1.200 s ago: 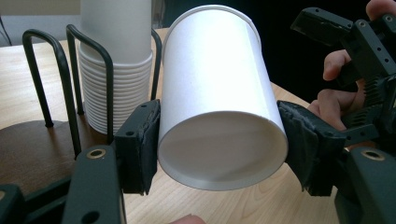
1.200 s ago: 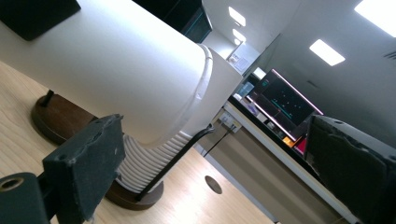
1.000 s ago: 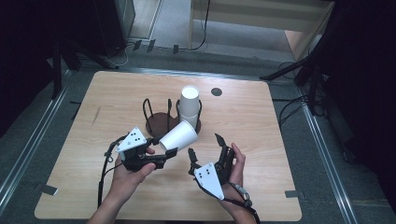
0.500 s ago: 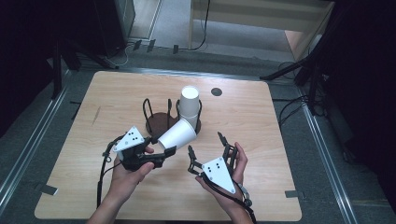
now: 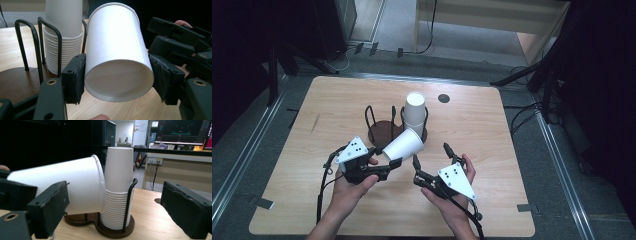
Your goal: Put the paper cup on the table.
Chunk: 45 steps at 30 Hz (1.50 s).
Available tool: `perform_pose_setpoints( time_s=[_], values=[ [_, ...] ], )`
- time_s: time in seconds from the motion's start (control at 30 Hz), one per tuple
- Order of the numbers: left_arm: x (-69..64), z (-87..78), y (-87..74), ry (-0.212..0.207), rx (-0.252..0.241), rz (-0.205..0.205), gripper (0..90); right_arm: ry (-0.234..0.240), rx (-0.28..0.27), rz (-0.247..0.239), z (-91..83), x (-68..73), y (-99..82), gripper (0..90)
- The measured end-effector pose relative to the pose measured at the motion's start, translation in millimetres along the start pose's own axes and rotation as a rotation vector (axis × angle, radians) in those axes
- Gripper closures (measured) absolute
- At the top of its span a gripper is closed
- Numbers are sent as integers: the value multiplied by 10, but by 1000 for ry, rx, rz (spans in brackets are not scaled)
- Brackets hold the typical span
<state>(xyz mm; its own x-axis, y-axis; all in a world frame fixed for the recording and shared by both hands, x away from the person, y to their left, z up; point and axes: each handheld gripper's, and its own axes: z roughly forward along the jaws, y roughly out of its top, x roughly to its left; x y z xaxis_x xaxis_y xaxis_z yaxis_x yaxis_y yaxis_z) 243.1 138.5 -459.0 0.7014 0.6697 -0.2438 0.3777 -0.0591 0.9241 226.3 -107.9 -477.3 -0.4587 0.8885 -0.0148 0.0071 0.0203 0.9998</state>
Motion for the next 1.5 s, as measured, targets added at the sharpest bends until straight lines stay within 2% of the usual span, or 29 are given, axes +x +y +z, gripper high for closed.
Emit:
perform_pose_setpoints(
  time_s=[0.07,0.2,0.23,0.4,0.43,0.5,0.53,0.6,0.67,0.73,0.77,0.8,0.83,0.87,0.9,0.97,1.0,1.03,1.07,1.17,1.2,1.23,1.27,1.3,1.33,1.37,1.4,1.43,1.5],
  values=[
    [-1,3,-2,2,-1,0,342,4,-3,12,-6,19,19,83],
    [-3,5,-5,1,-4,-1,342,31,0,124,-29,35,81,86],
    [-4,6,-5,1,-4,-2,342,31,0,124,-29,35,81,86],
    [-21,22,-15,-5,-5,2,342,65,17,274,-59,33,149,86],
    [-21,22,-15,-5,-5,2,342,65,17,274,-59,33,149,86],
    [-35,33,-21,-7,-6,5,342,74,24,324,-63,26,156,83],
    [-39,34,-21,-7,-4,8,342,78,31,374,-63,20,156,76],
    [-48,40,-24,-6,-6,12,342,82,39,424,-61,5,152,69],
    [-54,47,-28,-8,-9,14,342,87,43,501,-64,-21,143,68],
    [-61,59,-37,-9,-12,11,342,87,44,515,-65,-30,139,67],
    [-63,65,-42,-10,-10,14,342,97,46,570,-59,-44,135,65],
    [-70,73,-48,-10,-10,11,342,97,46,570,-59,-44,135,65],
    [-76,81,-54,-10,-11,14,342,104,51,599,-58,-56,131,64],
    [-90,94,-63,-11,-8,22,342,115,60,653,-53,-75,118,61],
    [-90,94,-63,-11,-8,22,342,115,60,653,-53,-75,118,61],
    [-110,108,-73,-11,-14,23,342,118,65,704,-49,-93,101,60],
    [-121,115,-77,-11,-16,27,342,122,70,740,-45,-103,93,60],
    [-136,124,-84,-8,-22,32,342,125,82,805,-37,-128,67,57],
    [-144,128,-88,-9,-24,34,342,135,88,837,-36,-137,58,57],
    [-158,138,-95,-7,-27,38,342,132,99,883,-34,-151,35,55],
    [-176,149,-106,-12,-33,42,342,134,105,932,-28,-161,12,49],
    [-176,149,-106,-12,-33,42,342,134,105,932,-28,-161,12,49],
    [-197,161,-115,-16,-38,46,342,131,117,994,-20,-179,-19,18],
    [-197,161,-115,-16,-38,46,342,131,117,994,-20,-179,-19,18],
    [-206,166,-117,-13,-37,52,342,127,134,1041,-22,-200,-42,2],
    [-217,171,-120,-14,-39,53,342,127,134,1041,-22,-200,-42,2],
    [-232,181,-127,-15,-42,55,342,137,139,1109,-17,-231,-81,0],
    [-232,181,-127,-15,-42,55,342,137,139,1109,-17,-231,-81,0],
    [-248,192,-138,-16,-45,59,342,150,141,1157,-12,-244,-104,0]
  ],
)
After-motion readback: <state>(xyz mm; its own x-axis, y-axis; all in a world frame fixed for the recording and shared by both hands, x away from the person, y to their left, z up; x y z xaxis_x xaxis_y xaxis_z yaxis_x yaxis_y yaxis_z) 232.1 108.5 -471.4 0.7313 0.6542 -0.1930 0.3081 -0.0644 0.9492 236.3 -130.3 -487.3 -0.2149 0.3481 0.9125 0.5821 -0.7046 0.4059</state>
